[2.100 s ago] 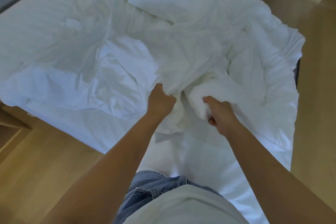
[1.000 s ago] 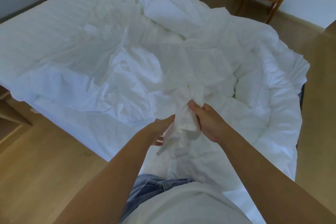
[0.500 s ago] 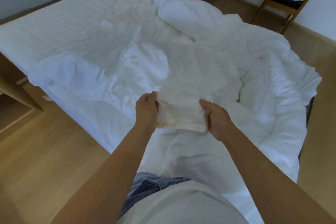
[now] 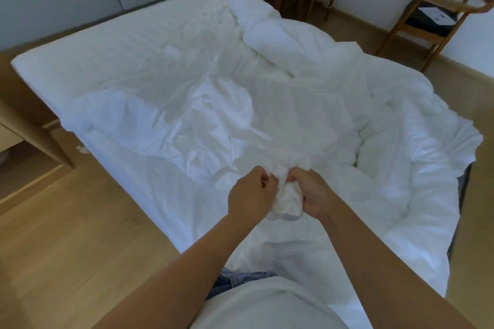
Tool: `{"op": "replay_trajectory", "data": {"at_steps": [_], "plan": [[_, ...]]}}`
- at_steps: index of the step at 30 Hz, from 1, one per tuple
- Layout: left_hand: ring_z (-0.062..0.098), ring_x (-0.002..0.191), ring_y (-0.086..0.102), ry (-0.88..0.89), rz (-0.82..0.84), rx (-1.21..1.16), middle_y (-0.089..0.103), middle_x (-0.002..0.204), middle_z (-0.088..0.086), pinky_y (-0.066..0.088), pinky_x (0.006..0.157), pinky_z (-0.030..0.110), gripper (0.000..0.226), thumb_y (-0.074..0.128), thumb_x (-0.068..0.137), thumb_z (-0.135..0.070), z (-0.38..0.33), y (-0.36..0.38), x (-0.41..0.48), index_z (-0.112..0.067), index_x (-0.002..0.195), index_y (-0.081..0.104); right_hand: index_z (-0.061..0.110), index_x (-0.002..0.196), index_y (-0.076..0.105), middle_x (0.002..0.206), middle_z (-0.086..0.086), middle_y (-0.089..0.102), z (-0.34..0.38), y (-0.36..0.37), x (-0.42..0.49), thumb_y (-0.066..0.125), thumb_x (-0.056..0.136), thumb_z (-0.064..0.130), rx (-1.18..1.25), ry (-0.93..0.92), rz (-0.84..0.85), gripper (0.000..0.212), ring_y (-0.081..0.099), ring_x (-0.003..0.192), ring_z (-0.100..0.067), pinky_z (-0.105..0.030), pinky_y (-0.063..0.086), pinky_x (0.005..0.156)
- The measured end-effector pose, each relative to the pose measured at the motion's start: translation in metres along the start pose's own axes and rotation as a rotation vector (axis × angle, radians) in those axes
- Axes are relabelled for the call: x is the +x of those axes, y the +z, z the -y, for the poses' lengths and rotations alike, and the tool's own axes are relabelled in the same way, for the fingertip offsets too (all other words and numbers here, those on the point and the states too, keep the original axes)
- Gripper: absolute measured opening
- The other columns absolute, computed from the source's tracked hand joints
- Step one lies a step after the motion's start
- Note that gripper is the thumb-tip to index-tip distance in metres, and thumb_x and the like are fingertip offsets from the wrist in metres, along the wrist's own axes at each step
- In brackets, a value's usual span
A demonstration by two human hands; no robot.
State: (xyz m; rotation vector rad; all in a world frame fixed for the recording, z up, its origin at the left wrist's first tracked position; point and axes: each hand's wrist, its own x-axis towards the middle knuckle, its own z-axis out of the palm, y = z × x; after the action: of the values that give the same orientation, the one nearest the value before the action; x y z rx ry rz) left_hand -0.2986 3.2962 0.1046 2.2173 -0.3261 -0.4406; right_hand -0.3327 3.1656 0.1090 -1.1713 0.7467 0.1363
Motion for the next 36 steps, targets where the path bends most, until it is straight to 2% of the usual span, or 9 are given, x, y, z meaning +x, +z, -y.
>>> {"op": "replay_trajectory", "data": {"at_steps": [3,8,11,15,19,22,28,32,36], "plan": [[0.021,0.104,0.05,0.129,-0.099,0.335,0.051,0.108,-0.002,0.039,0.081,0.031,0.047,0.056,0.077,-0.064,0.012,-0.004,0.003,-0.029,0.108,0.057,0.003,0.079,0.065,0.064,-0.006,0.07,-0.003,-0.003,-0.002,0.047,0.084,-0.005,-0.028,0.01,-0.052,0.02,0.069,0.058,-0.016,-0.024,0.052,0.048],[0.027,0.131,0.041,-0.17,0.389,0.122,0.04,0.147,0.006,0.032,0.105,0.04,0.12,0.045,0.052,-0.094,0.034,-0.014,0.019,-0.019,0.144,0.028,-0.003,0.086,0.07,0.088,-0.021,0.069,-0.017,-0.011,-0.008,0.057,0.066,0.003,0.179,0.132,0.036,0.025,0.068,0.08,-0.031,-0.04,0.056,0.074],[0.015,0.086,0.06,-0.288,0.586,0.044,0.063,0.11,0.007,0.04,0.063,0.021,0.083,0.045,0.059,-0.09,0.048,-0.007,0.004,-0.018,0.098,0.056,0.002,0.086,0.074,0.088,-0.018,0.07,-0.026,-0.013,-0.01,0.074,0.06,0.018,0.07,0.214,0.113,0.03,0.069,0.078,-0.029,-0.039,0.054,0.074],[0.0,0.062,0.057,-0.382,0.491,-0.194,0.06,0.074,-0.008,0.04,0.052,0.014,0.04,0.061,0.075,-0.065,0.078,0.021,-0.031,-0.025,0.075,0.059,0.008,0.096,0.074,0.093,-0.011,0.074,-0.051,-0.005,-0.005,0.081,0.066,0.031,-0.462,0.28,0.192,0.039,0.072,0.082,-0.022,-0.029,0.056,0.068],[0.012,0.091,0.052,-0.388,0.399,-0.098,0.056,0.112,0.0,0.038,0.069,0.02,0.054,0.066,0.081,-0.046,0.102,0.048,-0.062,-0.017,0.125,0.05,0.015,0.089,0.069,0.082,-0.001,0.073,-0.086,-0.004,0.005,0.078,0.071,0.044,-0.867,0.397,0.208,0.035,0.069,0.074,-0.014,-0.024,0.052,0.063],[0.021,0.106,0.055,-0.367,0.418,-0.198,0.054,0.127,0.003,0.043,0.082,0.026,0.064,0.064,0.087,-0.034,0.115,0.075,-0.074,-0.022,0.14,0.031,0.016,0.077,0.068,0.06,0.006,0.07,-0.104,-0.009,0.017,0.075,0.079,0.023,-0.835,0.414,0.319,0.01,0.065,0.052,-0.004,-0.014,0.045,0.045],[0.011,0.09,0.058,-0.619,0.412,-0.478,0.058,0.107,-0.006,0.046,0.066,0.02,0.089,0.073,0.069,-0.057,0.133,0.096,-0.07,-0.038,0.138,0.02,0.014,0.09,0.072,0.087,-0.004,0.072,-0.138,-0.035,0.026,0.068,0.076,0.024,-0.541,0.344,0.266,0.018,0.067,0.087,-0.022,-0.027,0.049,0.076],[0.007,0.084,0.062,-0.707,0.755,-0.435,0.065,0.098,-0.011,0.048,0.069,0.021,0.087,0.058,0.046,-0.087,0.153,0.094,-0.073,-0.029,0.111,0.058,0.005,0.113,0.065,0.113,-0.017,0.067,-0.149,-0.053,0.029,0.067,0.072,0.029,-0.362,0.33,0.326,0.047,0.063,0.108,-0.032,-0.046,0.045,0.099],[0.01,0.092,0.065,-0.636,0.383,-0.629,0.068,0.098,-0.01,0.052,0.081,0.027,0.044,0.061,0.076,-0.064,0.158,0.111,-0.069,-0.032,0.106,0.06,0.012,0.104,0.068,0.103,-0.007,0.072,-0.154,-0.051,0.036,0.065,0.07,0.034,-0.359,0.343,0.312,0.041,0.067,0.1,-0.024,-0.047,0.044,0.102]]}}
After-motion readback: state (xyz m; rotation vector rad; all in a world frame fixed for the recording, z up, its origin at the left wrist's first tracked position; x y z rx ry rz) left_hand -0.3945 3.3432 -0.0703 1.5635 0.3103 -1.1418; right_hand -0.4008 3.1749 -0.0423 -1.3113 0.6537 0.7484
